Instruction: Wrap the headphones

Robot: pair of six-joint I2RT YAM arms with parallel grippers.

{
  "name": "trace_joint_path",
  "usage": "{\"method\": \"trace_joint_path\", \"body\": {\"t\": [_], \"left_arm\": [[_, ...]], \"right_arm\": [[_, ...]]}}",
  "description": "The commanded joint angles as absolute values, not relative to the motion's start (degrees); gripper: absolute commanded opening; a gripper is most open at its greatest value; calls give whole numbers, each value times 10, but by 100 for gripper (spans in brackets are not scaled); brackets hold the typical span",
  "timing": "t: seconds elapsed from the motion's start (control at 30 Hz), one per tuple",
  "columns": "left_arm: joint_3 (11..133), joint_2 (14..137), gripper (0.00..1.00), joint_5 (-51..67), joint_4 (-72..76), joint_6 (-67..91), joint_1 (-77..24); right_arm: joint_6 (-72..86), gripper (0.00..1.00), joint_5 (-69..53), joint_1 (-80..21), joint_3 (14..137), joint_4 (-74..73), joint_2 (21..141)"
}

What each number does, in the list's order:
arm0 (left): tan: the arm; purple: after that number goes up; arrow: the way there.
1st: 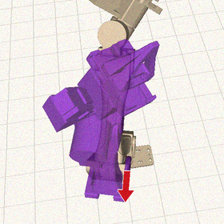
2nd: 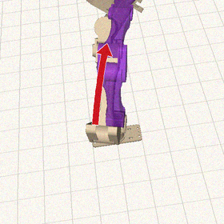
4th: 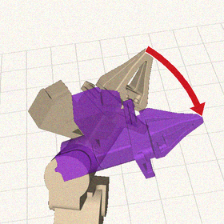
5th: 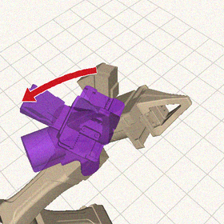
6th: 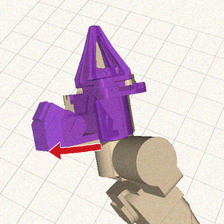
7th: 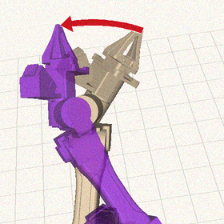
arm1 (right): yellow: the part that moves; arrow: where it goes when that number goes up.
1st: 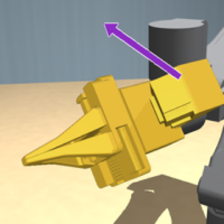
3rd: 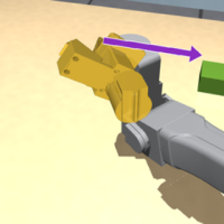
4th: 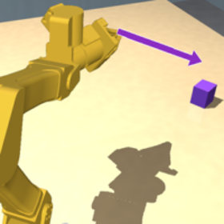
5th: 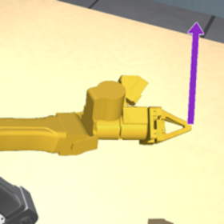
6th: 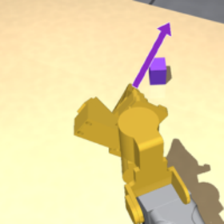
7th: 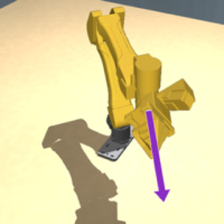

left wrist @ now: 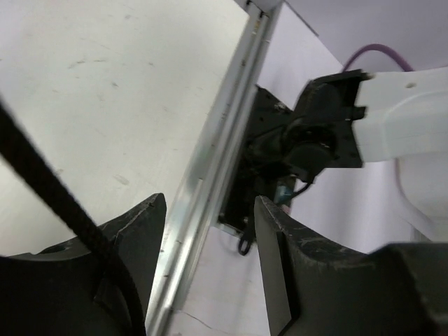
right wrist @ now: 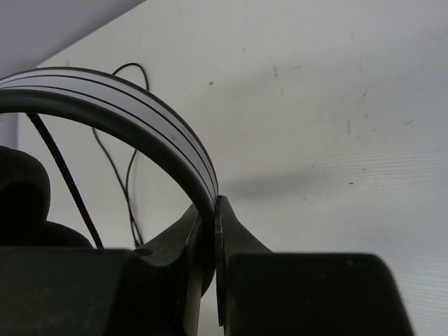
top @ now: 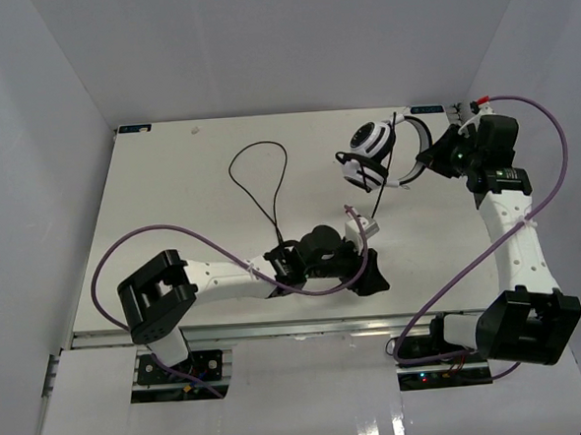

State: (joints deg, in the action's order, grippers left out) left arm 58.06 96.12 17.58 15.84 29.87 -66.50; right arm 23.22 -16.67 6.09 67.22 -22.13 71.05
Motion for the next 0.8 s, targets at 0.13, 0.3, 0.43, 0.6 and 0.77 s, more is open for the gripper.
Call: {"method": "trace_joint_path", "body": {"t": [0.13,0.3,0.43,0.6,0.77], "left_arm": [[460,933,70,14,354,189,-664],[387,913,79,-48,417,121,-656],[374,925,76,-23,423,115,-622],[373,962,81,18,454,50,-612],[379,984,86,-14,457,-65,-612]], "right_arm": [[344,8,-346,106,677,-167,661],[361,8,-396,121,680,-168,648],[366,8,-419,126,683,-169,632],[349,8,-416,126,704,-193,619],[341,8,-411,127,721,-207,612]]}}
